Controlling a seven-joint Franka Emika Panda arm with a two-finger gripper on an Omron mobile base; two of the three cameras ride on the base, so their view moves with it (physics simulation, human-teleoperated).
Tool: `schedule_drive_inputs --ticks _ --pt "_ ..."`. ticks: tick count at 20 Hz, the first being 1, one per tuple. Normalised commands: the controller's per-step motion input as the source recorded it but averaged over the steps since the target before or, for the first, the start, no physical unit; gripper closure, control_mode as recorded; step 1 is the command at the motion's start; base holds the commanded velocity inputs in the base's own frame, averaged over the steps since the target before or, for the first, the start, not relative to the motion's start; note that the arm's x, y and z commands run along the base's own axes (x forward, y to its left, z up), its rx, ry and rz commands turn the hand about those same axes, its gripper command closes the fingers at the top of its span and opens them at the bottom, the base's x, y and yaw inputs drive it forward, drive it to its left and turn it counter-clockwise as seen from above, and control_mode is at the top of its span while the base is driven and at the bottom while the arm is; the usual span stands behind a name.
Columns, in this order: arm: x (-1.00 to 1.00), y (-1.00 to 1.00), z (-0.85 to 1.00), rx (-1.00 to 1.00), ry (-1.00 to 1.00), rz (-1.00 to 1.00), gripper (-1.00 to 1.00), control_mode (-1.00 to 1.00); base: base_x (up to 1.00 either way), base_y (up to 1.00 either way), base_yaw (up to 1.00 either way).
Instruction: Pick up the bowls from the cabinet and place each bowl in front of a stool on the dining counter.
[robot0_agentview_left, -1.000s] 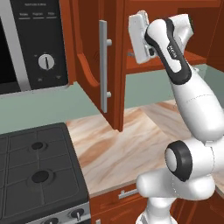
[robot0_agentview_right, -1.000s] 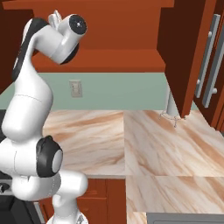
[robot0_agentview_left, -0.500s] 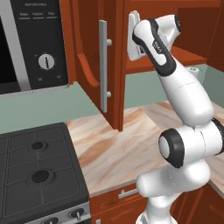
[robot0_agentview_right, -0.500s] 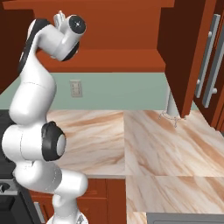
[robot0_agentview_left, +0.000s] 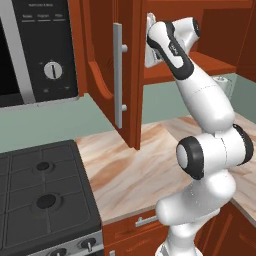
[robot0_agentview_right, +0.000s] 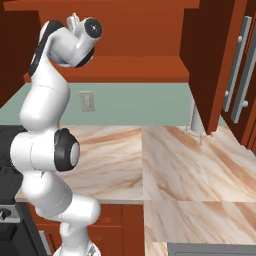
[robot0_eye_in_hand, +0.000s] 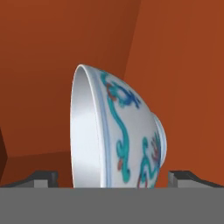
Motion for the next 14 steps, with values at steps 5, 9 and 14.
schedule_drive_inputs --ticks 5,9,14 --pt "0.22 0.04 -0.05 0.0 0.0 0.0 -1.0 -1.0 0.0 0.0 0.0" --pt "0.09 0.06 -0.15 0.0 0.01 0.0 -1.0 -1.0 0.0 0.0 0.0" --pt "0.0 0.11 -0.19 0.0 0.02 0.0 -1.0 -1.0 0.0 0.0 0.0"
